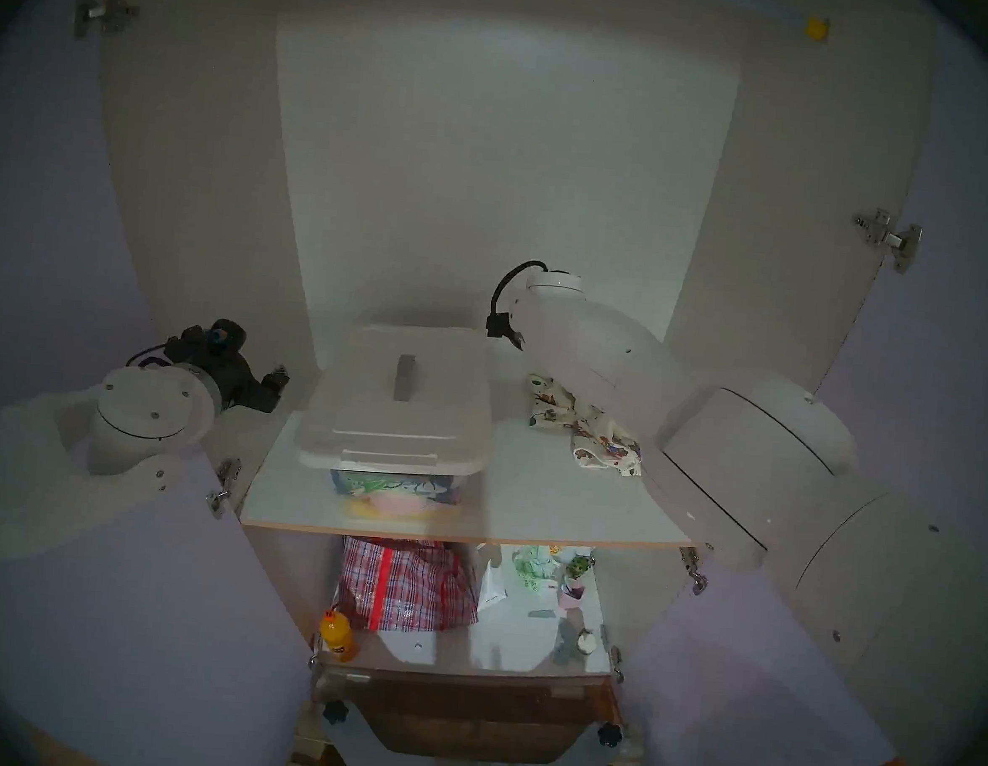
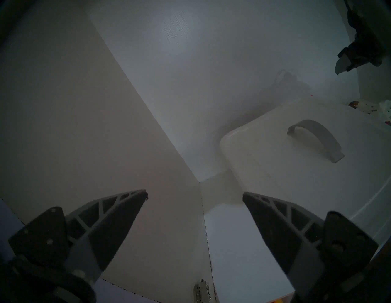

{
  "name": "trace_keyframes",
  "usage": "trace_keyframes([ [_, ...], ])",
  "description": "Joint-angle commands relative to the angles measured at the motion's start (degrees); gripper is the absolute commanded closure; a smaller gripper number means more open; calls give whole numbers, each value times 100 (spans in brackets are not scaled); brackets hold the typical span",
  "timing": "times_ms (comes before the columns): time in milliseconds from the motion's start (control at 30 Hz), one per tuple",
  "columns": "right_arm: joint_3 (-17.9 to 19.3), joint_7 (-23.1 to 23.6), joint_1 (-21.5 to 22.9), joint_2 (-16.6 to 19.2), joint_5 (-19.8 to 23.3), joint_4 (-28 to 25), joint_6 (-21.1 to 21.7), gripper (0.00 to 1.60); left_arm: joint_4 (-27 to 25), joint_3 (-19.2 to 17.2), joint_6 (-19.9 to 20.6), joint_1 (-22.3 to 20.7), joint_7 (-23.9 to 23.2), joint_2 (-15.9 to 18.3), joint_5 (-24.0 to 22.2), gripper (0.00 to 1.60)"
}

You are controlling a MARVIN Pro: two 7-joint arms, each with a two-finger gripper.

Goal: Take clothing out of the storage bin and put the lid back on the bin

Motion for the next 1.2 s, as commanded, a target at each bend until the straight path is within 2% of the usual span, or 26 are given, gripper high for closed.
trace_keyframes([
  [0, -27, 219, 171, -9, -49, -32, -114, 0, -62, -132, -39, -140, 14, 33, 26, 0],
  [267, -99, 443, 143, 124, -128, 63, -141, 0, -53, -115, -35, -130, 13, 31, 24, 0],
  [1167, -299, 998, 164, 195, -356, 203, -240, 0, 43, -93, -80, -211, -42, -98, -34, 0],
])
